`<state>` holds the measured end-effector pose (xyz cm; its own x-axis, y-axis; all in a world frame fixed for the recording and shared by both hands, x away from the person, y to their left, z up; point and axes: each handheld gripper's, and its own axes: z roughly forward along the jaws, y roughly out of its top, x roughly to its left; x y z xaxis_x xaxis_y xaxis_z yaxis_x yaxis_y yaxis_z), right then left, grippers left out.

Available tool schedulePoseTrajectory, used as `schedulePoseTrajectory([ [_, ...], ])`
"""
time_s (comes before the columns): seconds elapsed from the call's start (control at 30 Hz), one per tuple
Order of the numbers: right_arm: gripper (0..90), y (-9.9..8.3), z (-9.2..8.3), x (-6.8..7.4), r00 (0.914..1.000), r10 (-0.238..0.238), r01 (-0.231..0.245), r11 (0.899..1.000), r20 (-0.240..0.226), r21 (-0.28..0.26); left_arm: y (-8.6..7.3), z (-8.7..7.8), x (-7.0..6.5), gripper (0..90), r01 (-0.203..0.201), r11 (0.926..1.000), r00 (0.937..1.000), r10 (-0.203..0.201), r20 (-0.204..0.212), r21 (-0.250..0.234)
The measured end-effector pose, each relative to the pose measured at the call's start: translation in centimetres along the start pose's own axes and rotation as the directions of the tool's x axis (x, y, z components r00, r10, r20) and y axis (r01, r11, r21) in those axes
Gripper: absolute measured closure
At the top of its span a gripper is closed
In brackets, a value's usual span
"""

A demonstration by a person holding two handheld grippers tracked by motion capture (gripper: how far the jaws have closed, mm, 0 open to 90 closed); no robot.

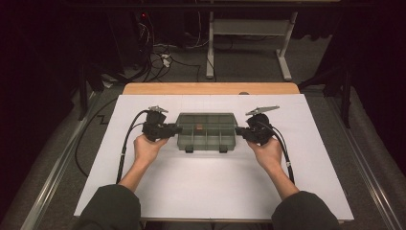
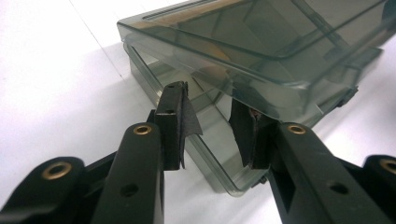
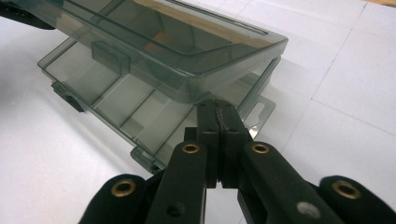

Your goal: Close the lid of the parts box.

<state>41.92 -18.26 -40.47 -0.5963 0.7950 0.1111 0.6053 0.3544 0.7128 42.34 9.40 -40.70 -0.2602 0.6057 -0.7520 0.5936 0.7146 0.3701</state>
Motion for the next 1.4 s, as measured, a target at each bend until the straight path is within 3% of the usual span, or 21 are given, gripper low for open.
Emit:
schedulePoseTrajectory([
  [0.07,90.0,-0.1,-0.2,0.0,1.0000,0.000,0.000,1.000,-0.002,-0.003,-0.2,-0.2,0.2,65.6,-0.012,0.9999,0.9999,0.012,-0.004,-0.003],
  [0.23,89.9,-0.4,-0.5,0.0,0.9999,0.003,-0.003,1.000,-0.012,-0.010,-0.4,-0.8,0.5,65.6,0.003,1.0000,0.9999,-0.003,-0.010,0.006],
  [0.27,89.9,-0.5,-0.5,0.0,0.9999,0.004,-0.004,1.000,-0.013,-0.008,-0.4,-0.9,0.7,65.6,-0.016,0.9998,0.9998,0.016,-0.007,0.008],
  [0.3,89.9,-0.6,-0.5,0.0,0.9999,0.004,-0.005,1.000,-0.016,-0.006,-0.5,-1.0,0.7,65.6,0.001,1.0000,0.9998,-0.001,-0.018,0.007],
  [0.33,89.9,-0.7,-0.5,0.0,0.9999,0.004,-0.004,1.000,-0.017,-0.005,-0.4,-1.1,1.0,65.5,-0.023,0.9997,0.9996,0.023,-0.013,0.011],
  [0.47,89.8,-1.0,-0.4,0.0,0.9997,0.007,-0.007,1.000,-0.025,-0.005,0.1,-1.3,1.4,65.6,-0.010,0.9999,0.9996,0.011,-0.025,0.004],
  [0.53,89.6,-1.1,-0.4,0.0,0.9996,0.007,-0.007,1.000,-0.028,-0.004,0.3,-1.2,1.6,65.7,-0.027,0.9994,0.9981,0.026,-0.055,-0.021],
  [0.6,89.4,-1.3,-0.4,0.0,0.9994,0.008,-0.008,1.000,-0.035,-0.002,0.7,-1.3,1.8,66.6,-0.054,0.9981,0.9973,0.053,-0.051,-0.030],
  [0.63,89.2,-1.4,-0.4,0.0,0.9993,0.008,-0.008,1.000,-0.036,0.002,0.9,-1.4,1.6,67.1,-0.025,0.9990,0.9984,0.023,-0.051,-0.037],
  [0.7,89.1,-1.5,-0.3,0.0,0.9993,0.003,-0.003,1.000,-0.038,0.010,1.3,-1.8,1.4,67.9,-0.007,0.9991,0.9992,0.005,-0.040,-0.043],
  [0.73,89.1,-1.6,-0.3,0.0,0.9992,0.004,-0.004,1.000,-0.039,0.013,1.4,-1.9,1.4,68.3,-0.018,0.9988,0.9995,0.017,-0.025,-0.046],
  [0.83,89.1,-1.8,-0.1,-0.1,0.9991,0.003,-0.003,1.000,-0.041,0.016,1.6,-2.5,0.6,68.9,0.008,0.9982,0.9999,-0.008,-0.007,-0.059],
  [0.9,89.1,-1.9,-0.1,0.0,0.9991,0.007,-0.006,1.000,-0.042,0.022,1.5,-2.8,0.0,68.9,0.004,0.9983,1.0000,-0.003,0.007,-0.057],
  [0.97,89.1,-2.0,0.0,0.1,0.9991,0.002,-0.001,1.000,-0.042,0.025,1.1,-3.0,-0.4,68.8,-0.036,0.9969,0.9993,0.036,0.002,-0.070],
  [1.13,89.1,-2.2,0.4,0.0,0.9990,0.005,-0.004,0.999,-0.044,0.035,0.4,-3.8,-1.2,68.7,-0.035,0.9982,0.9984,0.037,0.044,-0.050],
  [1.2,89.2,-2.2,0.4,0.0,0.9990,0.004,-0.002,0.999,-0.044,0.035,-0.1,-3.7,-1.2,68.7,-0.051,0.9979,0.9977,0.053,0.041,-0.039],
  [1.23,89.1,-2.2,0.4,0.1,0.9990,0.003,-0.001,0.999,-0.045,0.035,-0.3,-3.8,-1.3,68.7,-0.037,0.9987,0.9987,0.038,0.034,-0.033],
  [1.4,89.1,-2.2,0.4,0.1,0.9990,-0.001,0.002,0.999,-0.045,0.035,-0.7,-3.3,-1.1,68.4,-0.045,0.9987,0.9989,0.046,0.012,-0.022],
])
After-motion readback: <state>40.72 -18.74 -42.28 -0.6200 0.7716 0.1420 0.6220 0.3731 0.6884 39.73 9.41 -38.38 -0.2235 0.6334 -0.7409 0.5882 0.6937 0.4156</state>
